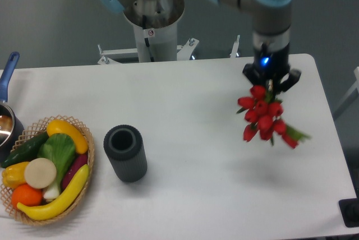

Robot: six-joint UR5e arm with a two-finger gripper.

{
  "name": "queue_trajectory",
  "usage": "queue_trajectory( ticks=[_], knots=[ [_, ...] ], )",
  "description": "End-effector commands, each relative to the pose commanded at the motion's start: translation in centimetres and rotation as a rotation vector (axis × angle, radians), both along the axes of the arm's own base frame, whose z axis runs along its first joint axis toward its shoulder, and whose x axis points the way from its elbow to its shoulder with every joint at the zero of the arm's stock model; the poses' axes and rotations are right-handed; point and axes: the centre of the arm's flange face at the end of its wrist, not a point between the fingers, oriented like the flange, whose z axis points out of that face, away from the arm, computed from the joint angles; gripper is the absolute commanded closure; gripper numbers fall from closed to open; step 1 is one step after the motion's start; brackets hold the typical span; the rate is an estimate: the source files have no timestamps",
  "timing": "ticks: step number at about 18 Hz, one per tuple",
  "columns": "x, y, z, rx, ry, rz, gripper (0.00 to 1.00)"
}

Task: Place the flowers on the table
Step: 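Lower the held tulips down onto the table surface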

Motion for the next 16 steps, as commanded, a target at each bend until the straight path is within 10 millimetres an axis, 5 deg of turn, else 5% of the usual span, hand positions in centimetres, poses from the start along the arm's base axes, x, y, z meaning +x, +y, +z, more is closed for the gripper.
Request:
queue_trajectory(
  ticks=[4,5,11,12,13,14,16],
  knots=[
    [-1.2,3.9,-4.3,-0.079,-0.020,-0.040,0.86],
    [-1.9,6.1,-6.9,-0.088,-0.040,-0.052,0.86],
    [-2.6,8.3,-9.1,-0.070,-0.061,-0.063,0.74],
    [-2.7,8.3,-9.1,-0.069,-0.059,-0.065,0.48],
    [-2.8,8.2,-8.9,-0.066,-0.054,-0.065,0.10],
    [-2.9,8.3,-8.3,-0.060,-0.043,-0.063,0.01],
    [-3.1,8.1,-6.7,-0.033,-0.027,-0.059,0.00]
  ],
)
